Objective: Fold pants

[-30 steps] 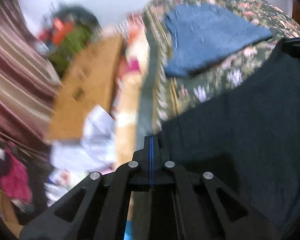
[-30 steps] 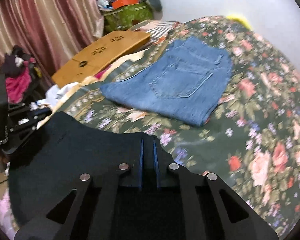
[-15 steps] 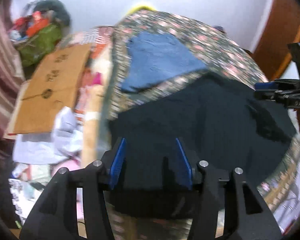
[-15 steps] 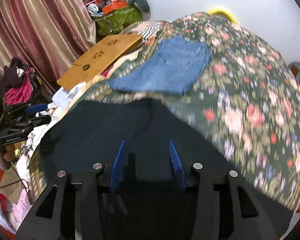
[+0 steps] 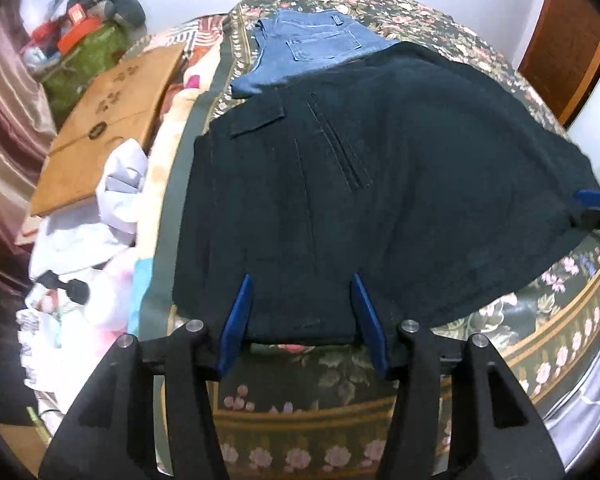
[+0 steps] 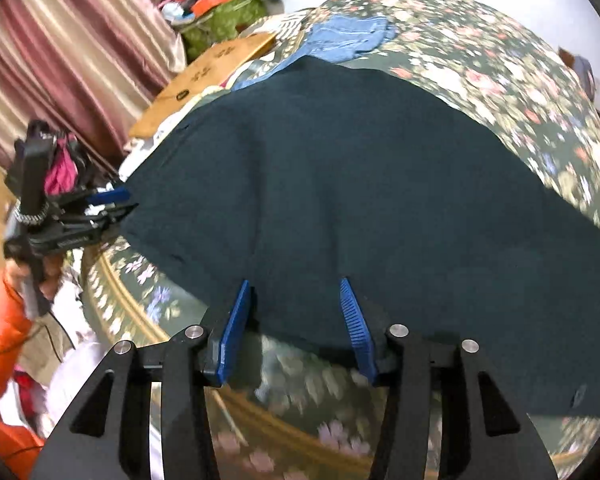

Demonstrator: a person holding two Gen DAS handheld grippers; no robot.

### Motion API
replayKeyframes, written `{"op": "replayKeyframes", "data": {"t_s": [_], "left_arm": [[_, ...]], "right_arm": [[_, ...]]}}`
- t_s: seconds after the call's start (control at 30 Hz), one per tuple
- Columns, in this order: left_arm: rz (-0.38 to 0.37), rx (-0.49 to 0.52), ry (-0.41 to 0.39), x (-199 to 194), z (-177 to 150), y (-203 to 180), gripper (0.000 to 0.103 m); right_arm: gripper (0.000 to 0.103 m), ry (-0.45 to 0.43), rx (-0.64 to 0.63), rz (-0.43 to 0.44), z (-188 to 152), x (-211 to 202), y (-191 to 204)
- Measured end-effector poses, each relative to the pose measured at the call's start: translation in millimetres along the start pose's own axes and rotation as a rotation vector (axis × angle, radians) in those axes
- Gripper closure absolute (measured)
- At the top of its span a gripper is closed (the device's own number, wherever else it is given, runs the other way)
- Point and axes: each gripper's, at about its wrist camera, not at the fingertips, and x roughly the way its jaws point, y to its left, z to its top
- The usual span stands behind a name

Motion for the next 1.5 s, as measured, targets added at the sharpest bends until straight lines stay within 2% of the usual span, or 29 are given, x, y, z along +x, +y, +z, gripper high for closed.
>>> {"op": "replayKeyframes", "data": {"t_s": [0.07, 0.2, 0.3, 0.43, 0.57, 0.7, 0.77, 0.83, 1.0, 1.07, 1.1, 1.23, 1.4, 1.5], "left_arm": [[0.025, 0.013, 0.010, -7, -1, -2, 0.051], [0.067, 0.010, 0.014, -21, 14, -4, 0.051], [0.038, -0.016, -0.025, -36, 28, -8, 0.050], [-0.013, -0.040, -0.068, -45, 53, -29, 0.042], [-0.050, -0.028, -0.050, -36, 66, -59, 0.041], [-0.037, 0.006, 0.004, -11, 70, -85, 0.041], [-0.033, 0.009, 0.027, -1, 68, -91, 0.041], [-0.010, -0.004, 0.005, 1, 66, -94, 0.034], [-0.012, -0.040, 0.006, 2, 63, -90, 0.028], [-0.014, -0.056, 0.009, 4, 64, -87, 0.027], [-0.012, -0.063, 0.010, 4, 63, -86, 0.025], [0.009, -0.058, 0.000, 3, 63, -90, 0.025], [0.037, -0.030, -0.012, 1, 62, -94, 0.025], [0.035, -0.033, -0.019, 2, 61, -94, 0.024]], "right_arm": [[0.061, -0.018, 0.005, -0.014, -5, -14, -4], [0.060, -0.102, 0.064, -0.120, -18, -54, -44], [0.059, -0.173, 0.164, -0.213, -30, -85, -97], [0.059, -0.213, 0.288, -0.338, -44, -112, -164], [0.059, -0.229, 0.387, -0.419, -53, -121, -219], [0.059, -0.252, 0.446, -0.438, -54, -117, -257], [0.059, -0.255, 0.442, -0.444, -52, -112, -263], [0.059, -0.251, 0.431, -0.470, -52, -107, -263], [0.059, -0.234, 0.450, -0.477, -50, -92, -284], [0.076, -0.245, 0.453, -0.460, -53, -88, -286], [0.088, -0.240, 0.452, -0.456, -53, -86, -286], [0.097, -0.265, 0.385, -0.525, -54, -86, -273], [0.099, -0.275, 0.263, -0.683, -41, -87, -257], [0.099, -0.242, 0.263, -0.717, -33, -82, -267]]}}
